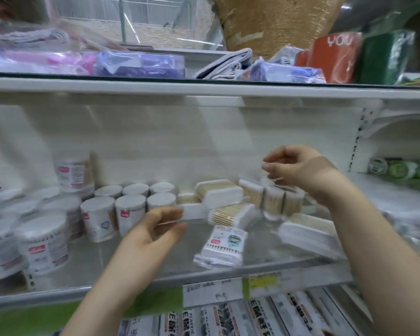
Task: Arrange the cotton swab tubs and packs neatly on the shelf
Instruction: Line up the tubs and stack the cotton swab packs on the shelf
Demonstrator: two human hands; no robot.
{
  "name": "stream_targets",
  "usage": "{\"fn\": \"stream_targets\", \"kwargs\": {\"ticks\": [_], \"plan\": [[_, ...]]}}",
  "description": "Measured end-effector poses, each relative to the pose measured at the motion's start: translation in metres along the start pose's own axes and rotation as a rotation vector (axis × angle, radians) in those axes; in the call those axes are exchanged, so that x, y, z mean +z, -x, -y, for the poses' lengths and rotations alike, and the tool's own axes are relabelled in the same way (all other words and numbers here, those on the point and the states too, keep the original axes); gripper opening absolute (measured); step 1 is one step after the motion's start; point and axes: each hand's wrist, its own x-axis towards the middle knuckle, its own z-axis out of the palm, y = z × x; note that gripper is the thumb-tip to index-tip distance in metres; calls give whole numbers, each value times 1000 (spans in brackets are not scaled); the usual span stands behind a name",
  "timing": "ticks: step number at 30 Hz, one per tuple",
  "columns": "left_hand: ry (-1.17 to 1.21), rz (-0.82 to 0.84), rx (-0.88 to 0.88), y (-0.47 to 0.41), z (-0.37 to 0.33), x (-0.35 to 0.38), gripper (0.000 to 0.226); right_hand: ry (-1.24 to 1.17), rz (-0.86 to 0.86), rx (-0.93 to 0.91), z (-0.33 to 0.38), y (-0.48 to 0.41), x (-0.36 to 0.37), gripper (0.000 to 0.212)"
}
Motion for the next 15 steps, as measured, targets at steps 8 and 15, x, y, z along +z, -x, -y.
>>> {"fn": "stream_targets", "kwargs": {"ticks": [8,15], "plan": [[-73,119,31,-3,0,28,16,-11,-224,71,-30,14,-42,7],[-194,182,69,-16,-4,29,20,-25,-468,-174,-11,1,-78,12]]}}
